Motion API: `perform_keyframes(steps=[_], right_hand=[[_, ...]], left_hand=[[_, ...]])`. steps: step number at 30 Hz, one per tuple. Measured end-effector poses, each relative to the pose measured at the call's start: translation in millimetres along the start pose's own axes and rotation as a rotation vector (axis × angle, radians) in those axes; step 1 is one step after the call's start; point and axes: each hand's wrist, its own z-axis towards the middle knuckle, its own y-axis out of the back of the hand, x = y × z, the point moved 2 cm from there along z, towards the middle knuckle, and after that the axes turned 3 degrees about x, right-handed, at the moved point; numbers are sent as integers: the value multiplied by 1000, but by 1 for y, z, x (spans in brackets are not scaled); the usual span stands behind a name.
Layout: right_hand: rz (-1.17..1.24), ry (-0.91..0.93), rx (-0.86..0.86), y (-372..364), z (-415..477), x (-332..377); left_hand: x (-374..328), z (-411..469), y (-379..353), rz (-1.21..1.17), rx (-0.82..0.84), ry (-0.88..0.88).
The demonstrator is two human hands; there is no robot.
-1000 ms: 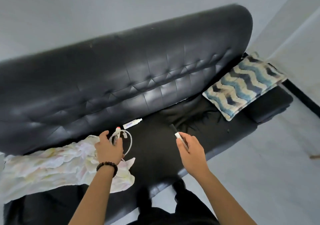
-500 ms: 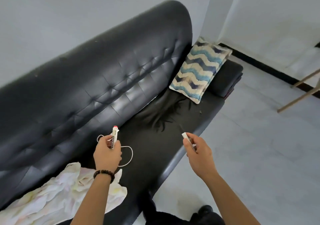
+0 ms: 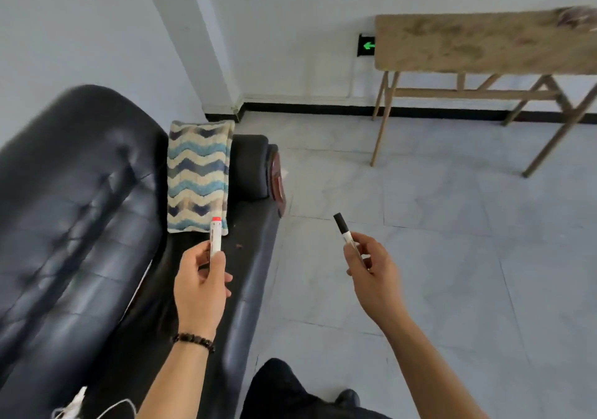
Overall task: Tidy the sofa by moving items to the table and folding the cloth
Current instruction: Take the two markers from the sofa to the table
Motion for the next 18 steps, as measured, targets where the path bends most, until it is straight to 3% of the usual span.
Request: perform_keyframes(steps=[11,18], right_hand=[[129,-146,-291,188,181,-54],[131,-132,-575,358,322,-20]], left_hand=[[-74,86,-299,-58,280,-176],[-201,157,-532,-196,509,-239]])
